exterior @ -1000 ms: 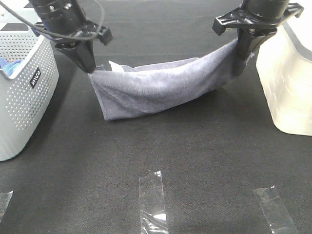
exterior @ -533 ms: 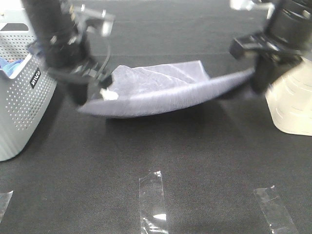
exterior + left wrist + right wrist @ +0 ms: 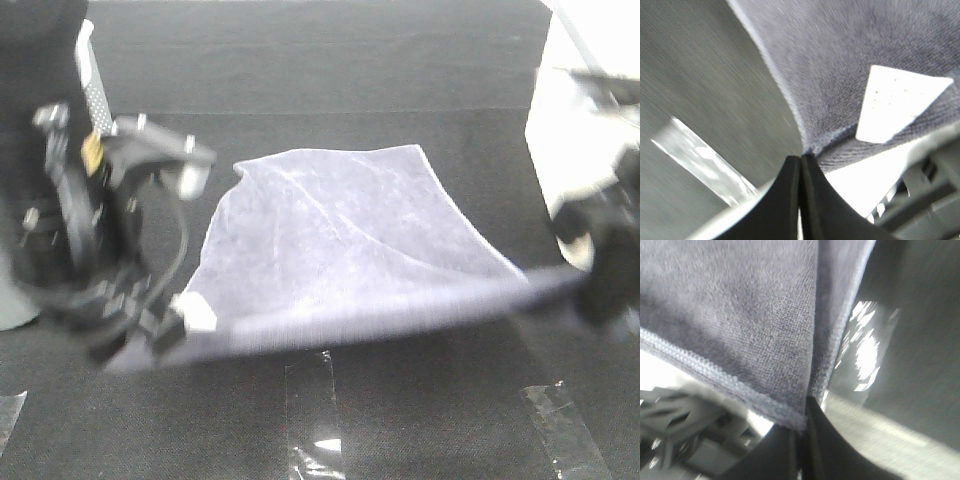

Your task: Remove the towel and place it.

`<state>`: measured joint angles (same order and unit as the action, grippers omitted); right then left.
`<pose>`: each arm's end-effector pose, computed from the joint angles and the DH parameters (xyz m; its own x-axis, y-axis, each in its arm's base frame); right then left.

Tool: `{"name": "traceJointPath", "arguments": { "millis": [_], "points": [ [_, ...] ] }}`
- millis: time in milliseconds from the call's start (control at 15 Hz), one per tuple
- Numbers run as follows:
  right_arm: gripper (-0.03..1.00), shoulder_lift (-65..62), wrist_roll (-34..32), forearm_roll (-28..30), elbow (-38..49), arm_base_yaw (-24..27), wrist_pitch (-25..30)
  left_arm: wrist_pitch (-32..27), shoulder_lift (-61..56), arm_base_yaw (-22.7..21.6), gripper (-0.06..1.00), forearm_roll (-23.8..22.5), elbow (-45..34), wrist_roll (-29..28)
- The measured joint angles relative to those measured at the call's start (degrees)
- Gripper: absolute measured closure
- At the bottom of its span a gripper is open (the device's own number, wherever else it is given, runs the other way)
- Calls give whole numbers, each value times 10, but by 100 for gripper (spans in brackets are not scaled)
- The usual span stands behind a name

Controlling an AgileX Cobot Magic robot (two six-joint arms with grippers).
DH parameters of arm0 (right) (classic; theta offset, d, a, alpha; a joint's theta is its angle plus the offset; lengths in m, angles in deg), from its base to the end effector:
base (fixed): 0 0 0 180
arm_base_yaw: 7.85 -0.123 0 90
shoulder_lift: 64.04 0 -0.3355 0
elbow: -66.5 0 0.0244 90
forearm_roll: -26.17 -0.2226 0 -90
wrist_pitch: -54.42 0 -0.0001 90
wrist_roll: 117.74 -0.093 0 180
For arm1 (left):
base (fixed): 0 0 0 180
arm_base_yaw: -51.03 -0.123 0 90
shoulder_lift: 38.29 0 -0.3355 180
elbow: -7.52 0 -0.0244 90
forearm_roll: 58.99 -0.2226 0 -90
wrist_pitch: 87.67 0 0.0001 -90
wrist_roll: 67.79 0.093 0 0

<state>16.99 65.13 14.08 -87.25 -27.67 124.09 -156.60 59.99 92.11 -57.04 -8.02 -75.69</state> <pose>0.1565 0.0758 0.3205 -0.9471 -0.3161 -0.0558 -0.3208 0.9263 0.1974 0.1920 -0.1713 0.2946 -0.8425 0.5362 0.0520 0.5357 0.8441 -0.0242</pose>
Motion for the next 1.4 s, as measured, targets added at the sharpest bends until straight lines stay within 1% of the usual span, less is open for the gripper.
{"name": "traceJointPath", "arguments": {
  "millis": [200, 333, 400, 467, 667, 733, 1000, 1133, 1267, 1400],
  "points": [
    [97, -66, 0, -29, 94, 0, 0, 2, -18, 45, 94, 33, -54, -14],
    [97, -104, 0, -38, 140, 0, 0, 12, -19, 83, 94, 60, -90, -21],
    [97, -124, -2, -40, 156, 0, 0, 19, -19, 100, 94, 70, -102, -28],
    [97, -124, -2, -40, 156, 0, 0, 19, -19, 100, 94, 70, -102, -28],
    [97, -164, -15, -41, 174, 0, 0, 29, -19, 153, 94, 74, -112, -58],
    [97, -167, -15, -41, 182, 0, 0, 25, -19, 168, 94, 74, -112, -77],
    [97, -167, -16, -56, 232, 0, 1, 17, -19, 192, 94, 109, -112, -88],
    [97, -167, -16, -57, 235, 0, 0, 17, -19, 216, 94, 123, -119, -88],
    [97, -167, -16, -57, 235, 0, 1, 21, -19, 228, 94, 140, -138, -96],
    [97, -167, -16, -61, 235, 0, 1, 53, -19, 229, 94, 161, -165, -105]
  ]
}}
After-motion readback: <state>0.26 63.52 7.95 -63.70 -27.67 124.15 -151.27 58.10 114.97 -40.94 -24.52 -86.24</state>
